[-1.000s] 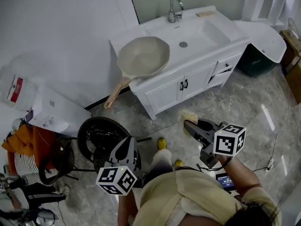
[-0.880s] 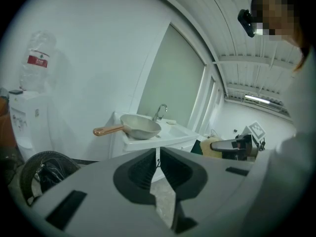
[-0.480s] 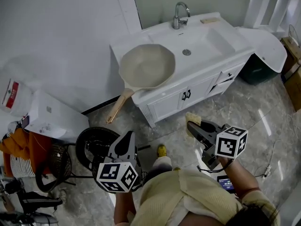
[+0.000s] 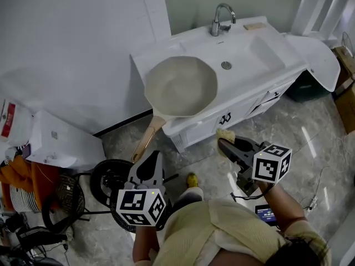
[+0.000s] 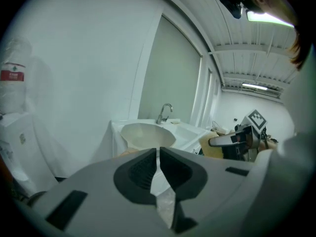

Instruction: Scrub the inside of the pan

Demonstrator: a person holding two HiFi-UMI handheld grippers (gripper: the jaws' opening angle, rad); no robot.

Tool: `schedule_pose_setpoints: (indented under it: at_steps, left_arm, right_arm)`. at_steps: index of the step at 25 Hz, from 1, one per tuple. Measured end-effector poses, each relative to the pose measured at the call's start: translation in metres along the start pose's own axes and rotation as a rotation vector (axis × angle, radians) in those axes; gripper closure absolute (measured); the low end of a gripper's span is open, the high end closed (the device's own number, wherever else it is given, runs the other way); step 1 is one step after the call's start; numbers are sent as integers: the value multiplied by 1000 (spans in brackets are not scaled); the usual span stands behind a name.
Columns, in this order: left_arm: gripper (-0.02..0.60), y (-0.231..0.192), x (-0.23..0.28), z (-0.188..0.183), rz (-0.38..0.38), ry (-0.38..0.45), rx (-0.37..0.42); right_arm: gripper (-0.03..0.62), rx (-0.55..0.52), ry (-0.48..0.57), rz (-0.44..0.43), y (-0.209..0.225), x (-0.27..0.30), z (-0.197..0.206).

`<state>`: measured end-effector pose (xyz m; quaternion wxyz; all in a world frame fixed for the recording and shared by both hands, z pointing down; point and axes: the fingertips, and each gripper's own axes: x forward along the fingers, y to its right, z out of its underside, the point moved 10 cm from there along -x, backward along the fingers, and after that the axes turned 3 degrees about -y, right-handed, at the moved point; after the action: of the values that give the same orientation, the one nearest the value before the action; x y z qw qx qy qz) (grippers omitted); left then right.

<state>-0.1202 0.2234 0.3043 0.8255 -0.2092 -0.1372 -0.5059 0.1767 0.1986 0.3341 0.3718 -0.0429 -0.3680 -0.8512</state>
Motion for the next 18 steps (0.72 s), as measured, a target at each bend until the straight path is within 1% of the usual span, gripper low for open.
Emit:
schedule_pose_setpoints:
  at_steps: [12,18]
  left_arm:
    - [517,-49,27,-29,52,4,-15]
    - [523,-55,42,-39,33,-27,-19]
  right_arm:
    - [520,-56,5,20,-1,61,-47]
    - [520,-100,4,15,8,76,-80]
